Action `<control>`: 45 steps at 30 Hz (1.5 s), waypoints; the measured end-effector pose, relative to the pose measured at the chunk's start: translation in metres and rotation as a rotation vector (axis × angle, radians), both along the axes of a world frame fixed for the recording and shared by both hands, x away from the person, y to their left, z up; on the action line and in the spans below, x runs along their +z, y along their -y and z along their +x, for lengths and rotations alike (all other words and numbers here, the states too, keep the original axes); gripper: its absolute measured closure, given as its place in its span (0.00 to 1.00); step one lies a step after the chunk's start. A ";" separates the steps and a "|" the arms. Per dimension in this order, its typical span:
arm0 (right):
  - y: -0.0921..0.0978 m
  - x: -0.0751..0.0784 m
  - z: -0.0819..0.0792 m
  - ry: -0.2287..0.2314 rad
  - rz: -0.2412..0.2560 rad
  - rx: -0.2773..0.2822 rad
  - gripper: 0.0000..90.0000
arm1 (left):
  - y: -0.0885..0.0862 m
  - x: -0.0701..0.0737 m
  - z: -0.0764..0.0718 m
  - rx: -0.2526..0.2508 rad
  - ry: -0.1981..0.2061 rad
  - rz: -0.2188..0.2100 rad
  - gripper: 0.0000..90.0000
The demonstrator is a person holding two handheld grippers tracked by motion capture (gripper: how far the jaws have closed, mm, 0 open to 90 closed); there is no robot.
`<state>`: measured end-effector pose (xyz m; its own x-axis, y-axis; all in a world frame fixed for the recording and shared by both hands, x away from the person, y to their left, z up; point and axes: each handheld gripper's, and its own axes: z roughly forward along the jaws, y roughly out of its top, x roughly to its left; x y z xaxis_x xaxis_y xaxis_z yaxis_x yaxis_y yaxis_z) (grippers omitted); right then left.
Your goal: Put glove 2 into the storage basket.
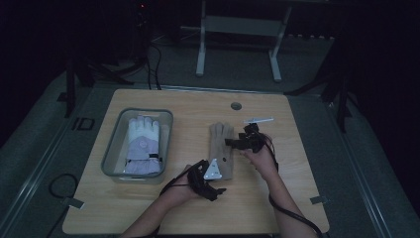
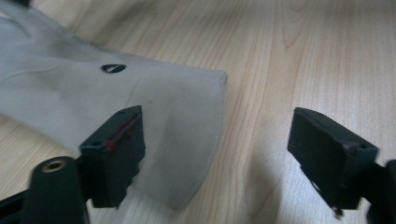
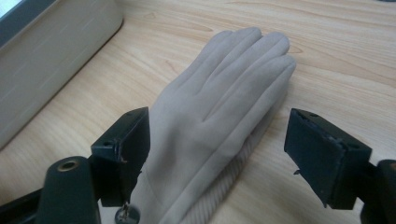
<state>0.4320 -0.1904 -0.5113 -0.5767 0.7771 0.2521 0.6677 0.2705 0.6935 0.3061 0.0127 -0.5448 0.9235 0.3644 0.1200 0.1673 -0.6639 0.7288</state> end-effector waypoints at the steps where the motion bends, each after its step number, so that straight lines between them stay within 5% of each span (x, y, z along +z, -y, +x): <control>1: 0.000 -0.002 0.003 -0.007 0.001 -0.009 0.29 | 0.001 -0.001 0.001 -0.004 0.000 0.005 0.23; 5: -0.003 -0.013 0.014 -0.057 0.038 -0.011 0.30 | 0.005 -0.003 0.008 0.008 0.008 0.026 0.28; 16: -0.014 -0.035 0.023 -0.118 0.030 -0.009 0.33 | 0.006 -0.011 0.025 0.003 -0.021 0.063 0.39; 21: -0.018 -0.039 0.021 -0.118 0.031 0.033 0.57 | 0.005 -0.013 0.027 0.009 -0.031 0.045 0.43; 27: -0.022 -0.033 0.020 -0.114 0.008 0.049 0.79 | 0.005 -0.012 0.029 0.013 -0.040 0.052 0.48; 31: -0.025 -0.027 0.019 -0.088 -0.037 0.056 0.81 | 0.006 -0.009 0.030 0.019 -0.032 0.085 0.57; 35: -0.028 -0.025 0.018 -0.080 -0.059 0.051 0.81 | 0.010 -0.006 0.031 0.046 0.001 0.131 0.82; 43: -0.032 -0.015 0.015 -0.050 -0.072 0.045 0.82 | 0.011 0.005 0.031 0.067 0.003 0.186 0.89; 45: -0.032 -0.010 0.015 -0.052 -0.051 0.039 0.82 | 0.010 0.009 0.030 0.069 -0.011 0.170 0.90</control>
